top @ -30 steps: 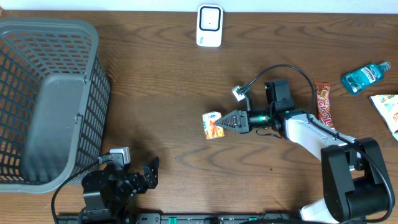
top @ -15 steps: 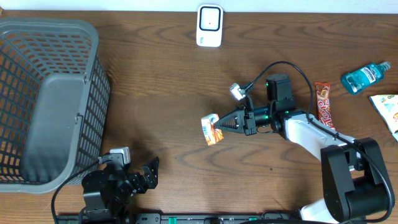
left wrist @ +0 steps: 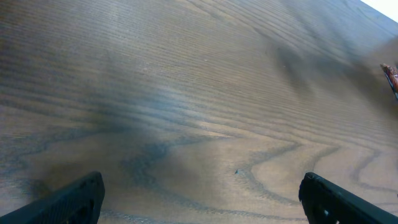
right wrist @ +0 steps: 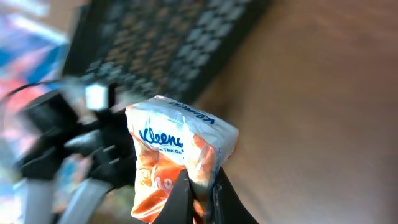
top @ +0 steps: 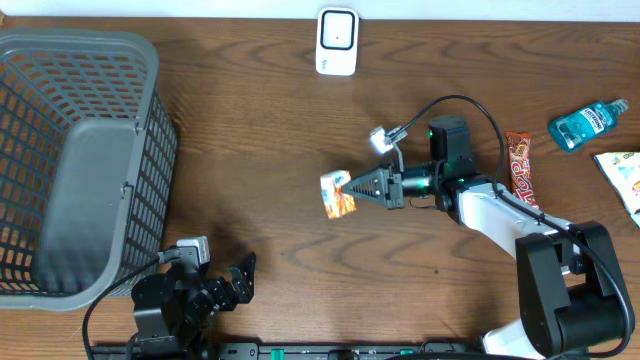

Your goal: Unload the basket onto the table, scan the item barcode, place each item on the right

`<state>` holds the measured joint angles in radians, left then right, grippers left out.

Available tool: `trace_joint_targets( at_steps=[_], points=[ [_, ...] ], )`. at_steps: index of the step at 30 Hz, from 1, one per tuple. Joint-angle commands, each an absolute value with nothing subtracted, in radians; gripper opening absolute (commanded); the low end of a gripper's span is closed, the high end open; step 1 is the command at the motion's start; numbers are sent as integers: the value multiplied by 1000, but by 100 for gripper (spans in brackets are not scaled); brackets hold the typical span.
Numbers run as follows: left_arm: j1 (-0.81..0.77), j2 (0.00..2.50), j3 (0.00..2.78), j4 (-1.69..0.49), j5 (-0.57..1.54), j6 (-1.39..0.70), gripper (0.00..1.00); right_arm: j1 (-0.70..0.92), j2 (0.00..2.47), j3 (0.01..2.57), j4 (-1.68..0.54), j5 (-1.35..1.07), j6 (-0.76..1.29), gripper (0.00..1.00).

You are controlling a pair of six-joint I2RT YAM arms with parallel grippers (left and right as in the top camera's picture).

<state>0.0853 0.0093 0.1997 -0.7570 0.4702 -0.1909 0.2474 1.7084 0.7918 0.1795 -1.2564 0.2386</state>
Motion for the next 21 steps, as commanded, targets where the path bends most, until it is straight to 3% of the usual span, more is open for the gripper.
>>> trace_joint_targets(
  at_steps=[1,8,16,21],
  points=[
    [91,4,198,-763,482,-200,100,250,1711,798,180,-1028,262,1],
    [91,4,198,-763,482,-200,100,250,1711,867,152,-831,286,1],
    [91,4,198,-763,482,-200,100,278,1712,1119,-173,-366,56,1],
    [91,4,198,-763,482,-200,100,308,1724,1224,-205,-177,-30,1]
  ],
)
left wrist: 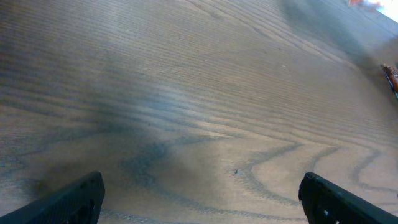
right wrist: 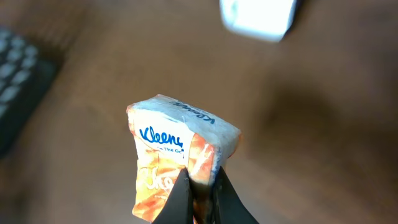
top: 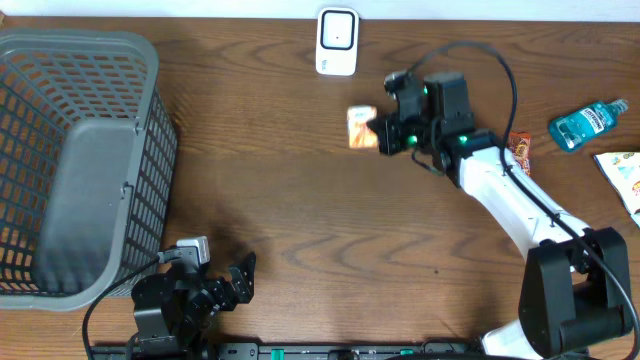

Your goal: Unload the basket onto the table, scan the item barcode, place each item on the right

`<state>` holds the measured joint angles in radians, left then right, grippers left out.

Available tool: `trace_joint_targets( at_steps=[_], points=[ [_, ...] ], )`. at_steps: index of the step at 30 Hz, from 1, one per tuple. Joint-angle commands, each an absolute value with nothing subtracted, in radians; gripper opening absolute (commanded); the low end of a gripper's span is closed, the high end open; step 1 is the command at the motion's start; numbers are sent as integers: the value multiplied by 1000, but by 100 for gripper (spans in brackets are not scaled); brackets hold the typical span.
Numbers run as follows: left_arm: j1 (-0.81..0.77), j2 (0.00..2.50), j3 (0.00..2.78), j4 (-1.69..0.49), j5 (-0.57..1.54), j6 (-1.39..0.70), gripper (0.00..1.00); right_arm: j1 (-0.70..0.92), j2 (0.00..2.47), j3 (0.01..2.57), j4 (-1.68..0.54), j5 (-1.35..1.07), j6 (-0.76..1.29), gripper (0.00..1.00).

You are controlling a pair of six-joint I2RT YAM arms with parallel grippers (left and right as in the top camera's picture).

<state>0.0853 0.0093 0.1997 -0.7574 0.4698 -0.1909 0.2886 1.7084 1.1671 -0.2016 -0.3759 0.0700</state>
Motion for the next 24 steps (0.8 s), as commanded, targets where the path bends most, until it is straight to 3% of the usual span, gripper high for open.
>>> trace_joint_targets(
  at_steps=[1,24],
  points=[
    [91,4,198,-763,482,-200,100,311,1734,1243,-201,-142,-44,1],
    [91,4,198,-763,483,-200,100,414,2369,2053,-217,310,-429,1]
  ],
)
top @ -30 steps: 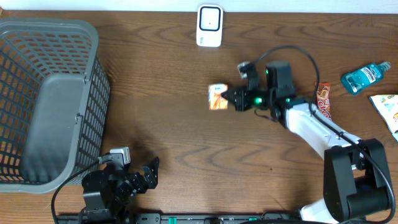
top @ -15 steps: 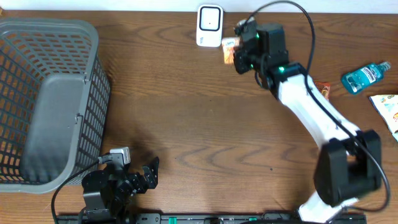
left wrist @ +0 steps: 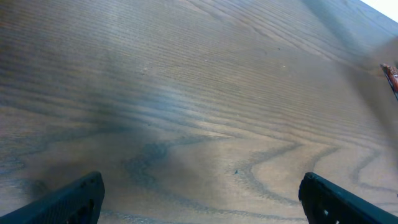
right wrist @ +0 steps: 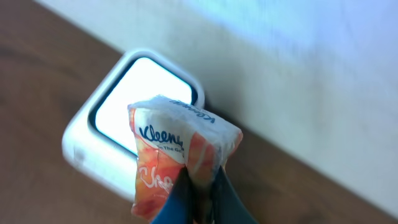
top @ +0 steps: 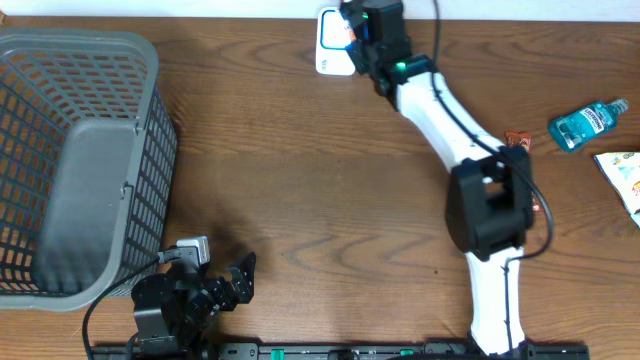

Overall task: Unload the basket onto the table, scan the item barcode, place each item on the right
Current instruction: 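Hold the tissue pack against the scanner with the right gripper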

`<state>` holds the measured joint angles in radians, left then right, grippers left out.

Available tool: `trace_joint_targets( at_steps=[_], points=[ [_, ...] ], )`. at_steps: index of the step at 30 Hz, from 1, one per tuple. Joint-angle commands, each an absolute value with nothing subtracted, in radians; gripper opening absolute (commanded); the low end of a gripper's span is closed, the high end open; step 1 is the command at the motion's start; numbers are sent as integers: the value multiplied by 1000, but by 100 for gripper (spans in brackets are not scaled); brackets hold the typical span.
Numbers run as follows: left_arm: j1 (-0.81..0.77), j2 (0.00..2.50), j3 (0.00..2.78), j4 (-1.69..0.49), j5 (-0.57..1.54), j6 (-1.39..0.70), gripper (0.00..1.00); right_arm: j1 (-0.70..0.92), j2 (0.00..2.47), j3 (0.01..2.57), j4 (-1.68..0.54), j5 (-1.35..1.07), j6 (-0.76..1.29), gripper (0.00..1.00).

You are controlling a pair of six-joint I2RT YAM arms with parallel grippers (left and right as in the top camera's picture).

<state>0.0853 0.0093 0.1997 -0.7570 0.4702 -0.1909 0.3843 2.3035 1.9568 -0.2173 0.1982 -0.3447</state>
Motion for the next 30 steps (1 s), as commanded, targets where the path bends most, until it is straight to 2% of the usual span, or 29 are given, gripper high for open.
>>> trace_joint_targets(
  at_steps=[1,14,18,20,30],
  points=[
    [91,4,198,-763,483,-200,100,421,2395,2082,-216,328,-445,1],
    [91,4,198,-763,482,-200,100,450,2481,2204,-255,542,-462,1],
    [91,4,198,-763,482,-200,100,444,2463,2281,-458,611,-438,1],
    [91,4,198,-763,482,-200,100,424,2442,2329,-662,670,-337,1],
    [91,4,198,-763,483,-200,100,253,2409,2341,-1241,682,138,1]
  ],
)
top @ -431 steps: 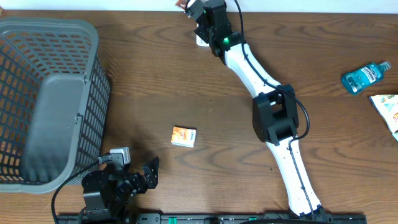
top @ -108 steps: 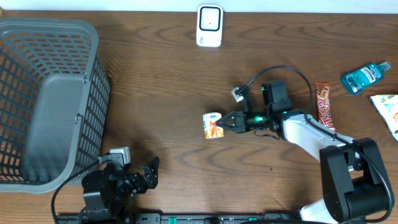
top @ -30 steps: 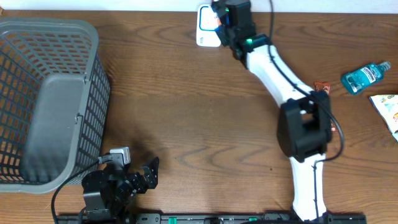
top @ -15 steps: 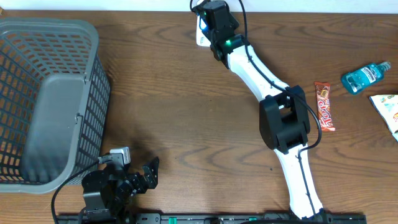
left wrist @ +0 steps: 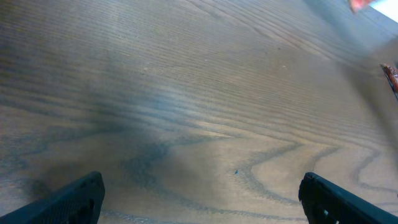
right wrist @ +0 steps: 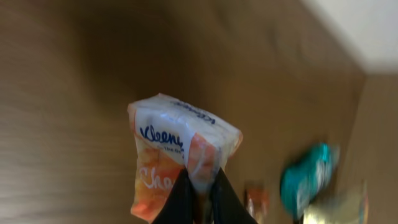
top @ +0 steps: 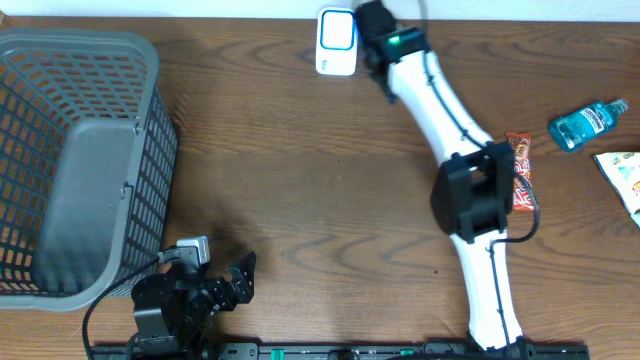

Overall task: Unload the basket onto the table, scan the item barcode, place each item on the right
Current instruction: 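Hold the tissue pack against the scanner with the right gripper, then carry the tissue pack to the right table edge and release it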

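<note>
The item is a white and orange Kleenex tissue pack (right wrist: pixel 180 155), with my right gripper (right wrist: pixel 199 191) shut on its lower edge. In the overhead view the right arm (top: pixel 440 95) reaches to the table's far edge. Its wrist sits just right of the white barcode scanner (top: pixel 337 42), and the pack is hidden under it. The scanner does not show in the right wrist view. My left gripper (left wrist: pixel 202 199) rests open over bare wood at the table's near left; it also shows in the overhead view as the left gripper (top: pixel 235 280).
A grey mesh basket (top: pixel 80 160) stands at the left. At the right lie a teal bottle (top: pixel 588 123), a candy bar (top: pixel 520 165) and a snack packet (top: pixel 625 180). The bottle (right wrist: pixel 305 180) and bar (right wrist: pixel 256 199) show blurred behind the pack.
The pack was held in front of the scanner's window. Now the right wrist has turned and sits just right of the scanner, with the table, bottle and candy bar behind the pack. The left arm is unchanged.
My right gripper held the tissue pack over the middle of the table, then nearer the scanner, then directly at the scanner's window. Now it holds the pack beside the scanner, facing the table's right side. The left gripper stayed open throughout.
</note>
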`<state>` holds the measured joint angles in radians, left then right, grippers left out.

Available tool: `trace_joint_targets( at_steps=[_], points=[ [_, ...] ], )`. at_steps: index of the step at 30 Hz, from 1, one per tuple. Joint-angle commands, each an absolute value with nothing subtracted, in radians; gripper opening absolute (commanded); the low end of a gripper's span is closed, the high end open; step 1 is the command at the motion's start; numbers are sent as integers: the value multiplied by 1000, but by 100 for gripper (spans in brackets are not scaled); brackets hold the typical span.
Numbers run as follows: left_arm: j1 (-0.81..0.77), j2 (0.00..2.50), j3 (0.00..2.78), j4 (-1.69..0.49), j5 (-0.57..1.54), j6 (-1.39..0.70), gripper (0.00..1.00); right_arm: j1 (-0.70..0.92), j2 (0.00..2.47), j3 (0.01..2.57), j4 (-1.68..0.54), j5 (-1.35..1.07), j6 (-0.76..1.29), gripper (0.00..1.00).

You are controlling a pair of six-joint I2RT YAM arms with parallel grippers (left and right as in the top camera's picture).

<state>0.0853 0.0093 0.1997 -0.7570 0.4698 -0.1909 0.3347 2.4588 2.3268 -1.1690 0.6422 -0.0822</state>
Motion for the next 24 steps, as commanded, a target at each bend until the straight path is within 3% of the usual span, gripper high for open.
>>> trace_joint_targets(
  at_steps=[1,5,10,24],
  points=[
    [91,4,198,-763,482,-200,100,228,2409,2341,-1298,682,183,1],
    [91,4,198,-763,482,-200,100,151,2409,2328,-1486,660,342,1],
    [91,4,198,-763,483,-200,100,66,2409,2261,-1563,647,404,1],
    [91,4,198,-763,483,-200,100,-126,2409,1933,-1347,635,404,1]
  ],
)
